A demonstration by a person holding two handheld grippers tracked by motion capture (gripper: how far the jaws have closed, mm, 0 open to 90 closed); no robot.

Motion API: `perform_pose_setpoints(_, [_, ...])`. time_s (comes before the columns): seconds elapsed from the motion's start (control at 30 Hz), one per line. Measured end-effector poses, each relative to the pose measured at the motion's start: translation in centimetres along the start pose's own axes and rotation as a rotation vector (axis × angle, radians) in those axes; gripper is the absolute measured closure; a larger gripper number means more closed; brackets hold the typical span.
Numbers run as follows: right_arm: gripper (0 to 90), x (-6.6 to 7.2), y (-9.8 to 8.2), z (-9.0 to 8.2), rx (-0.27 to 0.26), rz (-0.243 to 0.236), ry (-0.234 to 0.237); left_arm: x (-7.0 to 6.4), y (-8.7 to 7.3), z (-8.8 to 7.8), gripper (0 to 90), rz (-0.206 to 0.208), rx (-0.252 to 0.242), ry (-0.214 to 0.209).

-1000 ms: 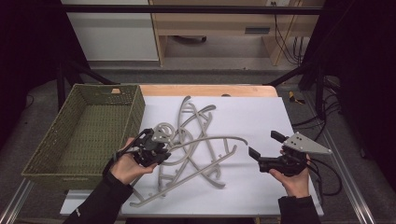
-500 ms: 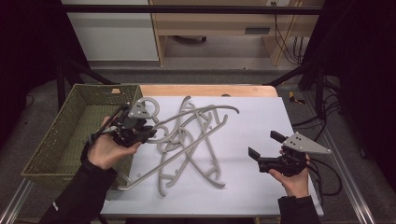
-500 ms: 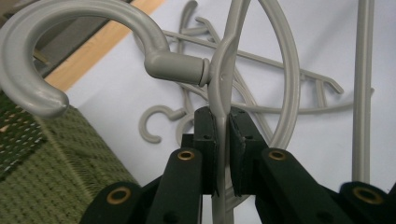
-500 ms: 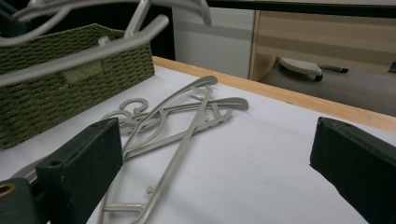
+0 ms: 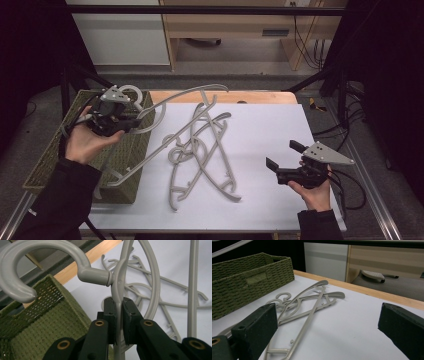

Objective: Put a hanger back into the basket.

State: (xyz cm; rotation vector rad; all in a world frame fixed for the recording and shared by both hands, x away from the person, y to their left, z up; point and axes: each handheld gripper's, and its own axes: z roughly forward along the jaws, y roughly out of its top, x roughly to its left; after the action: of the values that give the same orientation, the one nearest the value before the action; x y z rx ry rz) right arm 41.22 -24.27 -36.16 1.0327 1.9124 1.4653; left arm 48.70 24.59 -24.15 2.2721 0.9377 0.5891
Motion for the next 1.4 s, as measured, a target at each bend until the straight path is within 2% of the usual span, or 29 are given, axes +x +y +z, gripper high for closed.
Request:
perform_pose_setpoints(0.2, [2.8, 0.0, -0.1, 0.1, 0.004, 0.000, 0.002, 2.7, -0.8, -0.6, 82.6, -0.028, -0.010, 0.010])
perform_pose_setpoints(0.23, [2.7, 0.0, -0.1, 0.2, 0.006, -0.001, 0.003, 2.7, -0.8, -0.6, 82.6, -0.028, -0.010, 0.010])
perform_pose_setpoints(0.27, [2.6, 0.0, -0.1, 0.3, 0.004, 0.002, 0.003, 3.2, -0.9, -0.7, 82.7, -0.037, -0.007, 0.016])
perform_pose_setpoints(0.3, [2.6, 0.0, -0.1, 0.3, 0.011, 0.000, 0.004, 4.2, -1.3, -0.8, 82.6, -0.054, -0.006, 0.026])
perform_pose_setpoints(0.37, [2.5, 0.1, -0.2, 0.4, 0.010, 0.000, 0.004, 5.2, -1.7, -0.8, 82.7, -0.062, -0.006, 0.052])
perform_pose_setpoints(0.43, [2.5, 0.1, -0.2, 0.5, 0.012, -0.002, 0.004, 5.9, -2.1, -0.8, 82.6, -0.085, -0.013, 0.056])
perform_pose_setpoints(0.47, [2.5, 0.1, -0.2, 0.5, 0.012, -0.002, 0.004, 6.5, -2.3, -0.8, 82.7, -0.076, -0.011, 0.078])
perform_pose_setpoints(0.53, [2.5, 0.1, -0.2, 0.5, 0.011, 0.000, 0.004, 6.8, -2.5, -0.8, 82.6, -0.080, -0.007, 0.081])
perform_pose_setpoints(0.57, [2.5, 0.1, -0.2, 0.5, 0.012, 0.002, 0.004, 7.7, -2.9, -0.9, 82.7, -0.088, 0.005, 0.096])
perform_pose_setpoints(0.63, [2.5, 0.1, -0.3, 0.6, 0.013, 0.000, 0.004, 8.5, -3.4, -0.9, 82.6, -0.080, 0.017, 0.102])
perform_pose_setpoints(0.93, [2.3, 0.1, -0.3, 0.6, 0.016, 0.000, 0.003, 10.4, -5.2, -0.6, 82.6, -0.122, 0.047, 0.132])
perform_pose_setpoints(0.97, [2.3, 0.1, -0.3, 0.6, 0.016, -0.002, 0.003, 11.0, -5.7, -0.4, 82.6, -0.130, 0.045, 0.145])
perform_pose_setpoints(1.17, [2.3, 0.2, -0.4, 0.7, 0.021, -0.002, 0.002, 12.6, -7.0, -0.4, 82.6, -0.149, 0.062, 0.168])
perform_pose_setpoints(1.4, [2.3, 0.2, -0.4, 0.8, 0.025, -0.002, -0.002, 14.1, -8.2, -0.4, 82.6, -0.148, 0.083, 0.197])
